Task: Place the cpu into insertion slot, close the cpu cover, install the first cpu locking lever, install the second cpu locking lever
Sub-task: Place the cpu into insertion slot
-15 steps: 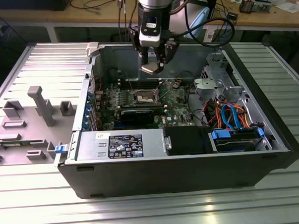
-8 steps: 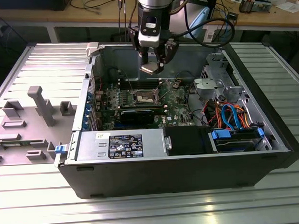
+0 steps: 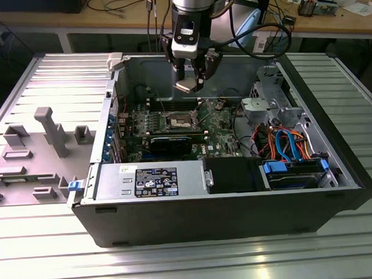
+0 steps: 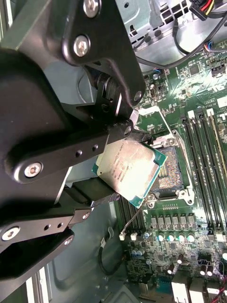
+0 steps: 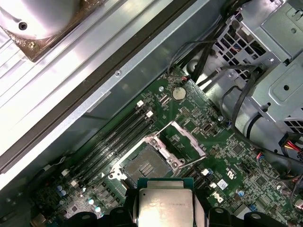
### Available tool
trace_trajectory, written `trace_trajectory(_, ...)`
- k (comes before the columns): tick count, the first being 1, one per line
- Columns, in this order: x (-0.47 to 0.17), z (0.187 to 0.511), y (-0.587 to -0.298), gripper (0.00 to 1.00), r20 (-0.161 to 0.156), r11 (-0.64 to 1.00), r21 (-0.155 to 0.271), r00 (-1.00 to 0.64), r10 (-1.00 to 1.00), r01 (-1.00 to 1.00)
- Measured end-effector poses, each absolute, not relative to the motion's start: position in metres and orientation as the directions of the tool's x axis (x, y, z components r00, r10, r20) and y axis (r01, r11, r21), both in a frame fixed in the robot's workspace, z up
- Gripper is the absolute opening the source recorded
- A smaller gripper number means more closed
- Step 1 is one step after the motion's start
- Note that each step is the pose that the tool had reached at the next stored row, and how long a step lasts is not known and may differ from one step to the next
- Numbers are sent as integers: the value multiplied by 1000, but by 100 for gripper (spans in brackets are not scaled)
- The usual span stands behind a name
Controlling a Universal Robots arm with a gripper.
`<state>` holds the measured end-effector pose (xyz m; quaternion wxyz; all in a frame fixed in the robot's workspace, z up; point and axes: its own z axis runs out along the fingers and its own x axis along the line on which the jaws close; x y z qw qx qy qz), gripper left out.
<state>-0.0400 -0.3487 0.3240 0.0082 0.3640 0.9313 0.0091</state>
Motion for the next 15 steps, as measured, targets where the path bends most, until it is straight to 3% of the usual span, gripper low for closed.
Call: trace_trajectory(15,-40,323,-349,55,-10,706,21,-706,708,708)
